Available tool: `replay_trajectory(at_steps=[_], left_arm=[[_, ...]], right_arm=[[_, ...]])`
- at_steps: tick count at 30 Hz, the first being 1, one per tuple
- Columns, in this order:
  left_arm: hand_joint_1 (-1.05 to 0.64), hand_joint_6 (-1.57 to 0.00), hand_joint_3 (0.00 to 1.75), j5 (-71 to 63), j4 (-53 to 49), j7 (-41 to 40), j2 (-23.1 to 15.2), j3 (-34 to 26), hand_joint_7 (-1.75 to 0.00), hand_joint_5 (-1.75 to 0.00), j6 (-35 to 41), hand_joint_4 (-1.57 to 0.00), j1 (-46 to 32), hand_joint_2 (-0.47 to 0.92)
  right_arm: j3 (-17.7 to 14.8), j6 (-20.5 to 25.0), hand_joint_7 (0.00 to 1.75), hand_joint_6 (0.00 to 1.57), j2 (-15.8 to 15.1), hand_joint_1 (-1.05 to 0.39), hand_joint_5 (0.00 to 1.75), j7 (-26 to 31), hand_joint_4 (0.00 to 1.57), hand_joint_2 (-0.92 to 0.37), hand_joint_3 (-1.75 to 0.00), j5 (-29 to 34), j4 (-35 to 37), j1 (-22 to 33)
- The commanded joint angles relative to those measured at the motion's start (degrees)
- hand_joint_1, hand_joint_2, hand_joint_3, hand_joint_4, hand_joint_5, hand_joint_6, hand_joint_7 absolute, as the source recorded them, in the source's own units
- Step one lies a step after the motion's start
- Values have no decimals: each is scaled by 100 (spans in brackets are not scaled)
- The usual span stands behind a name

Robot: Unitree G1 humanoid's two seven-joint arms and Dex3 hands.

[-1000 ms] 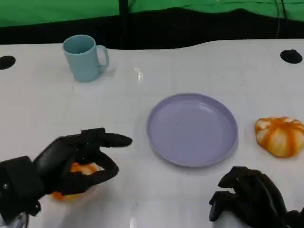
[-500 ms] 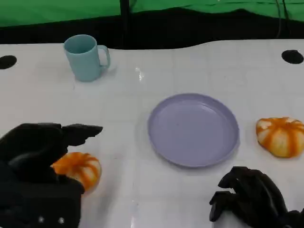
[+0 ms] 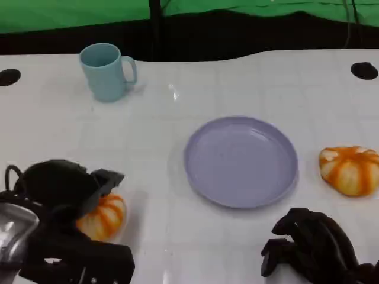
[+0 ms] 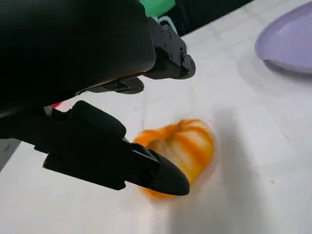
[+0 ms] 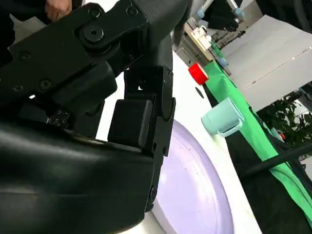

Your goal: Grasp the bread from the table and place it into the plate.

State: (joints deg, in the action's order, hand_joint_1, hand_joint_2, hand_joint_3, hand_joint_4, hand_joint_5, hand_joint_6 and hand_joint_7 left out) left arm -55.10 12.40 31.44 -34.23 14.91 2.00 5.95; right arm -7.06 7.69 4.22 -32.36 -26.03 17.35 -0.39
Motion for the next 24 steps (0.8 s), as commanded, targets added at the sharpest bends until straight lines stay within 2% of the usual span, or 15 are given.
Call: replay_trajectory(at_steps=[1,11,17,18,19,20,22,24], left_arm=[[-71,-19,0,-207,-645,-96,112,299,0,-5,105,-28,342,83],[-70,-23,0,-586,-2302,-788,448,952,-1,-6,250,-34,949,82],[-56,-31,1,-456,-3203,-1393,636,1191,-2,-13,189,-53,1174,86],[-48,-45,5,-424,-3320,-1450,632,1234,-3,-80,125,-60,1217,88],[-43,-59,11,-406,-3443,-1501,625,1287,-4,-133,61,-58,1271,90],[-40,-71,18,-389,-3565,-1540,636,1335,-6,-149,29,-60,1328,91],[-37,-93,33,-353,-3706,-1603,647,1400,-9,-166,7,-59,1404,92],[-36,-101,41,-237,-3759,-1828,631,1395,-10,-172,-108,-57,1419,92]], right_arm=[[-16,55,39,157,-22,-103,78,78,156,-72,0,-37,-100,51],[0,44,37,157,-49,-103,79,23,155,-72,0,-46,-133,94],[-9,13,37,157,-57,-104,79,-22,155,-73,0,-53,-133,114],[-17,35,37,157,-44,-104,78,7,155,-72,0,-58,-148,121],[-21,41,37,157,-37,-104,78,23,155,-72,0,-58,-155,127],[-23,37,37,157,-34,-104,78,22,155,-72,0,-60,-159,134],[-24,18,37,157,-32,-103,78,7,156,-73,0,-59,-157,139],[-27,-2,37,157,-41,-103,78,-11,156,-73,-1,-51,-145,137]])
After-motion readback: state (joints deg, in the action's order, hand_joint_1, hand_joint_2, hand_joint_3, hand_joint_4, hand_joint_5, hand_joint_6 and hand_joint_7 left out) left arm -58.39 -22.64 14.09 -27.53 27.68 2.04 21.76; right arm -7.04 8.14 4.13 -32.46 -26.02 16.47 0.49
